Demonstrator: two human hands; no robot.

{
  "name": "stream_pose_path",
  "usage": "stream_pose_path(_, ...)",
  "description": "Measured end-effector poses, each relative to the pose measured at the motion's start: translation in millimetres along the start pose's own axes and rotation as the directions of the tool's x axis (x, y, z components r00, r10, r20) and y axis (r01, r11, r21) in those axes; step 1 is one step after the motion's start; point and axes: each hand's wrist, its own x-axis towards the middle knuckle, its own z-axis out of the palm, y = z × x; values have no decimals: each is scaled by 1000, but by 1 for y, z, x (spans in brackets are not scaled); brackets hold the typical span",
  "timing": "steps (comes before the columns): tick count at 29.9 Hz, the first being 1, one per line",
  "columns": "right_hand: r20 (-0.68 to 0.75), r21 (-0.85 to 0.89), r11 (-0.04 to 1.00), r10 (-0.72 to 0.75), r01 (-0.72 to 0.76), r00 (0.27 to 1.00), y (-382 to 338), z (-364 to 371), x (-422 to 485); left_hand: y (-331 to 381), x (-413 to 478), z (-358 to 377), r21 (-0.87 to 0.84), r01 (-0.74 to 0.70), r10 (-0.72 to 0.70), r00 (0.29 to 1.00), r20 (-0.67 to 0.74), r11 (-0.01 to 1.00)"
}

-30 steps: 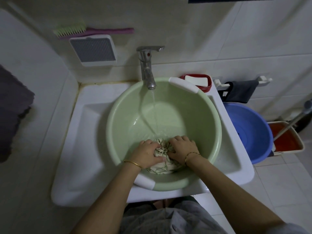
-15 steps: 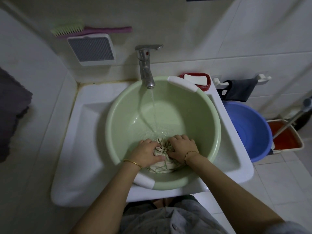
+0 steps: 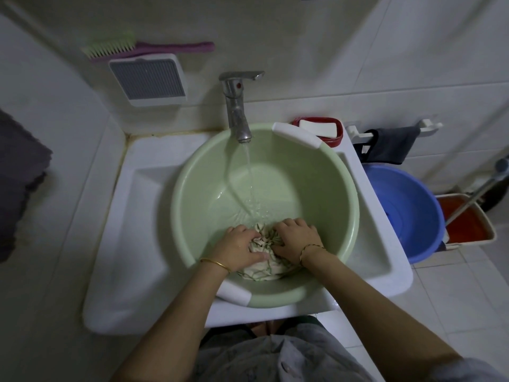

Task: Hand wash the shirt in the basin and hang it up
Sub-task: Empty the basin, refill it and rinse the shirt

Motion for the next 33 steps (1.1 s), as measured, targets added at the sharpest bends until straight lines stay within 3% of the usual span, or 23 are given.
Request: stream_pose_path(33,7,3,1000,2,-2,1000,0,-1,0,0,-1,1,-15,8,-8,1000,0,1000)
